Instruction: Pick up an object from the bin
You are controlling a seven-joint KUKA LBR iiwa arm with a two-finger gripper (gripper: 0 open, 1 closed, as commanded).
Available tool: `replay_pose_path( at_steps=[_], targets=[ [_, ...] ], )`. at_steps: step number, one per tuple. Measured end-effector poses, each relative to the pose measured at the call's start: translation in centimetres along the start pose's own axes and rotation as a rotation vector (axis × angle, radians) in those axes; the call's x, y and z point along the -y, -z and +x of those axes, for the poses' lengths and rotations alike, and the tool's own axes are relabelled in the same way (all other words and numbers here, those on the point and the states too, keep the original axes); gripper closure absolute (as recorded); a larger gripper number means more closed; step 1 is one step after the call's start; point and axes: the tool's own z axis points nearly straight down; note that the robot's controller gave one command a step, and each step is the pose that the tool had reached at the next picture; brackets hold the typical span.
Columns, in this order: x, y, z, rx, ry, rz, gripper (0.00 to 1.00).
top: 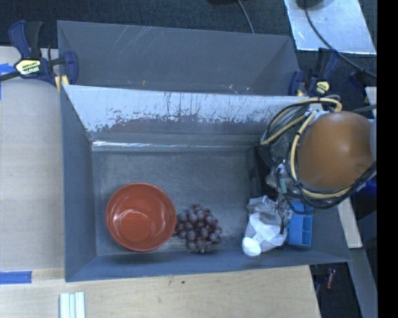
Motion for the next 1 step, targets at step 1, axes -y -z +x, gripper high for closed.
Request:
replay_pose_path(
  at_steps=[1],
  targets=[
    [-0.04, 0.42, -0.03, 0.001, -0.001, -0.001, 1.00]
  ],
)
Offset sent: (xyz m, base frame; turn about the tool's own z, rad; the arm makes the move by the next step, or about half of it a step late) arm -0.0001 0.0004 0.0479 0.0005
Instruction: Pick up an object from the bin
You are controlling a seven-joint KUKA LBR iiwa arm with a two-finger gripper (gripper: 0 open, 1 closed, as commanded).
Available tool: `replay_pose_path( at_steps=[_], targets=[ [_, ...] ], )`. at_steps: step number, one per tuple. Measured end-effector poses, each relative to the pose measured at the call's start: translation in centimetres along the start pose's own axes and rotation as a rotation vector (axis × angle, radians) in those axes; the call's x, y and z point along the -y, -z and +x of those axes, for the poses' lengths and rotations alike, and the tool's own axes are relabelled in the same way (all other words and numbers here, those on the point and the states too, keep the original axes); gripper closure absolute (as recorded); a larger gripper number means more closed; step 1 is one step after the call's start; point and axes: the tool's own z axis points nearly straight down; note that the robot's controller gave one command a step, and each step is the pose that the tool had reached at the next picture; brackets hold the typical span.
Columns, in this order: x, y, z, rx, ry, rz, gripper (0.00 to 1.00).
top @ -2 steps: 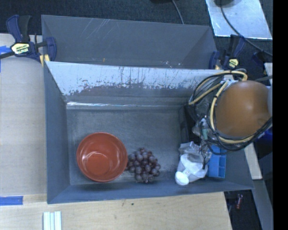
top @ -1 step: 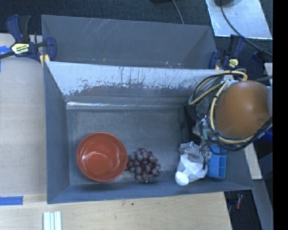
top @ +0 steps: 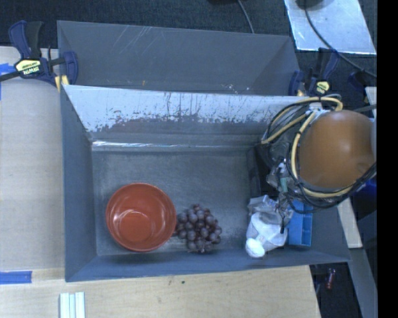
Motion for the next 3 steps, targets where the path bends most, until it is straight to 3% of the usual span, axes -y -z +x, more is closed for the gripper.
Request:
replay_pose_path(
  at_steps=[1, 3],
  targets=[
    [-0.1, 1.5, 0.0, -0.002, 0.000, -0.005, 1.00],
    [0.0, 8.6, -0.1, -0.002, -0.001, -0.005, 1.00]
  ],
)
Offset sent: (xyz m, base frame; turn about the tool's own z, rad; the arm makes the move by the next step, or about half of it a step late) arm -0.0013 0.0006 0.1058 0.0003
